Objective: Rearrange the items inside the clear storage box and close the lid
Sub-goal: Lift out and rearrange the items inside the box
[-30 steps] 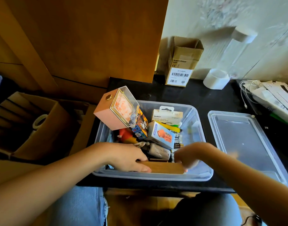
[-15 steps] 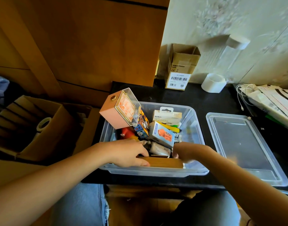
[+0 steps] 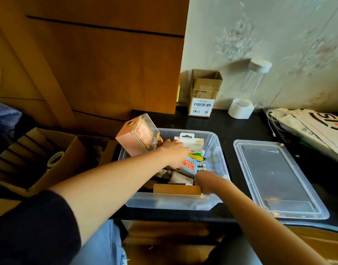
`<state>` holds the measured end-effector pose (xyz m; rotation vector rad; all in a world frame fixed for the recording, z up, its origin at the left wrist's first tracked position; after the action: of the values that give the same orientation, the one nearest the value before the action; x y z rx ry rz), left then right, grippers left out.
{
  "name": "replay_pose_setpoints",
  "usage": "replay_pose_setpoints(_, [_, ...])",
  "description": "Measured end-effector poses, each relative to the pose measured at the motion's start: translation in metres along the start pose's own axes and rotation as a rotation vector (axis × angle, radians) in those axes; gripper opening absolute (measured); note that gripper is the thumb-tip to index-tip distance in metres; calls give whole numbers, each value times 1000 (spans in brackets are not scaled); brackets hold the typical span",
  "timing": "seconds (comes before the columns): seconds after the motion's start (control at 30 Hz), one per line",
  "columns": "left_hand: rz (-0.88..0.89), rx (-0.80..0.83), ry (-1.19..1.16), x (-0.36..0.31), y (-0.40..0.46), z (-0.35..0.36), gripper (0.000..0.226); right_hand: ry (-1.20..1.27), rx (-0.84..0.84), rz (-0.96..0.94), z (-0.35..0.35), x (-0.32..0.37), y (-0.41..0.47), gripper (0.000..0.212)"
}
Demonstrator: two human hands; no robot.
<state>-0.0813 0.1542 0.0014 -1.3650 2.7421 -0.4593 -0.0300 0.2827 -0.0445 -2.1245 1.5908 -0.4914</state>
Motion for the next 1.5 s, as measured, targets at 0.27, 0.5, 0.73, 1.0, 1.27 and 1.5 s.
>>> replay_pose_setpoints(0.27, [-94,-30,-101,10,7,17,56,104,-52,42,6,2,1,32])
replay_pose_setpoints(0.5, [-132,-335,-497,13,-13,4,60,102,-56,67,3,3,1,20])
replay_pose_setpoints(0.73, [-133,-373,-556,27,-63,-10,53,111,-53,86,2,4,0,25])
replay_pose_setpoints(1.0, [-144,-376,-627,35,-117,9,51,88,-44,71,2,2,1,24])
replay_pose_setpoints(1.27, [-221,-328,-754,61,-136,16,29,12,-74,33,1,-3,4,26])
replay_pose_setpoints(1.5, [-343,-175,-518,65,-131,20,39,210,-171,18,-15,-7,23,27])
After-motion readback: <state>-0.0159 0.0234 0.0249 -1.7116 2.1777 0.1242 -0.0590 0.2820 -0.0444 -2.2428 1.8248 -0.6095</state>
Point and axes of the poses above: each hand's wrist, its own y-axis towards the middle knuckle, its own z-axis out of the palm, x = y × z, the point moved 1 cm from there along y, towards the middle knuckle, and after that the axes turned 3 degrees about -x, right-handed, at the moved point
